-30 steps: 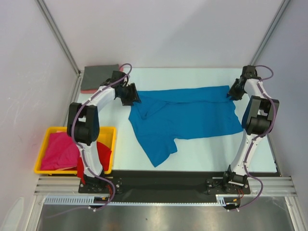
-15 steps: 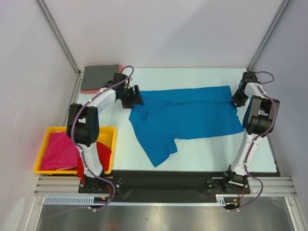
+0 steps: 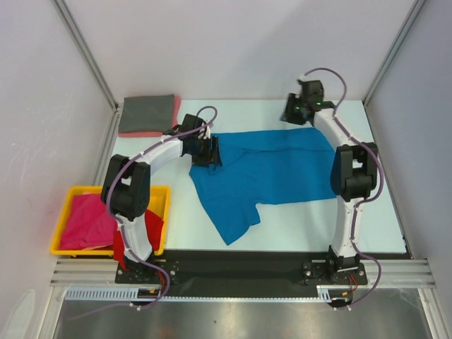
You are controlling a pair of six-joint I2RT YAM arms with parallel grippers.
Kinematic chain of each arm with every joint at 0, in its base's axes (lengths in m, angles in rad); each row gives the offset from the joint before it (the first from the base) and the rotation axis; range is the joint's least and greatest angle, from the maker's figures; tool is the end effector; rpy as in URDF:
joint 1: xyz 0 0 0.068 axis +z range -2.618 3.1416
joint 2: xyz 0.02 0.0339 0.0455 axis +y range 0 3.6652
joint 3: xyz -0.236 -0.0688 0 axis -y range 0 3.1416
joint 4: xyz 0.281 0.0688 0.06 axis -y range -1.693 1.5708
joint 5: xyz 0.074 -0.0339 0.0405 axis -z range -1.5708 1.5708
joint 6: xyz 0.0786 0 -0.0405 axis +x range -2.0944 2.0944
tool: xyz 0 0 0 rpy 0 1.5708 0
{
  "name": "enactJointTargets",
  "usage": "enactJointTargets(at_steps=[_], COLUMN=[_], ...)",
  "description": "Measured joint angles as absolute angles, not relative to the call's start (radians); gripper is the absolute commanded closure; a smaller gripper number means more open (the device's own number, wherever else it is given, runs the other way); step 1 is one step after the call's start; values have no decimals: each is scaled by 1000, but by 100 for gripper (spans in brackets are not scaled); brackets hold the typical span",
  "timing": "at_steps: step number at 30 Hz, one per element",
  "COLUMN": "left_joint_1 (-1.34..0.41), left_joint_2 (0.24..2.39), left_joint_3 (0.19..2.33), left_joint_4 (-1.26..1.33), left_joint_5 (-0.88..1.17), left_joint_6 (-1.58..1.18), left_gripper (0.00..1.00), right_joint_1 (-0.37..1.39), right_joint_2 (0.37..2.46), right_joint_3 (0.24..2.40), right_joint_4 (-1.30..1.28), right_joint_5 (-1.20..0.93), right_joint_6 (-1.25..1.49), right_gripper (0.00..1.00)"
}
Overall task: Fold and stack the t-shirts
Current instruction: Fold the tshirt
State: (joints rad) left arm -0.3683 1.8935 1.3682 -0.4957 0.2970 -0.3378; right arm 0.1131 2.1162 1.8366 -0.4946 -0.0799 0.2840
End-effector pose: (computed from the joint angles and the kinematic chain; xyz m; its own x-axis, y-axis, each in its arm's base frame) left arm 0.4078 -0.1820 0.1211 -0.9119 0.0122 -0.4103 0.1958 0.8915 -0.4086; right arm 0.5339 0.0670 0.1889 -0.7143 0.2000 -0.6707 0.0322 0.9667 0.2539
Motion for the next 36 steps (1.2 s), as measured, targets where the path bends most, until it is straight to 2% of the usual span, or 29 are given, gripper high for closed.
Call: enactJointTargets(at_steps=[5, 12, 26, 36], left_joint_1=[-364, -363, -363, -363], left_joint_2=[1893, 1896, 1934, 1940], left_joint_3=[1367, 1335, 1296, 1296], left_joint_4=[-496, -487, -475, -472], left_joint_5=[280, 276, 293, 293], left_joint_6=[-330, -329, -331, -331], left_gripper=[34, 36, 44, 44], right_joint_1=[262, 389, 400, 402], right_joint_2=[2234, 2398, 2433, 2433], right_joint_3=[1960, 2009, 2010, 1988], right_joint_4=[-363, -321, -322, -319], right_joint_5=[-328, -492, -529, -538], right_joint_6=[296, 321, 340, 340], right_gripper=[58, 64, 67, 69])
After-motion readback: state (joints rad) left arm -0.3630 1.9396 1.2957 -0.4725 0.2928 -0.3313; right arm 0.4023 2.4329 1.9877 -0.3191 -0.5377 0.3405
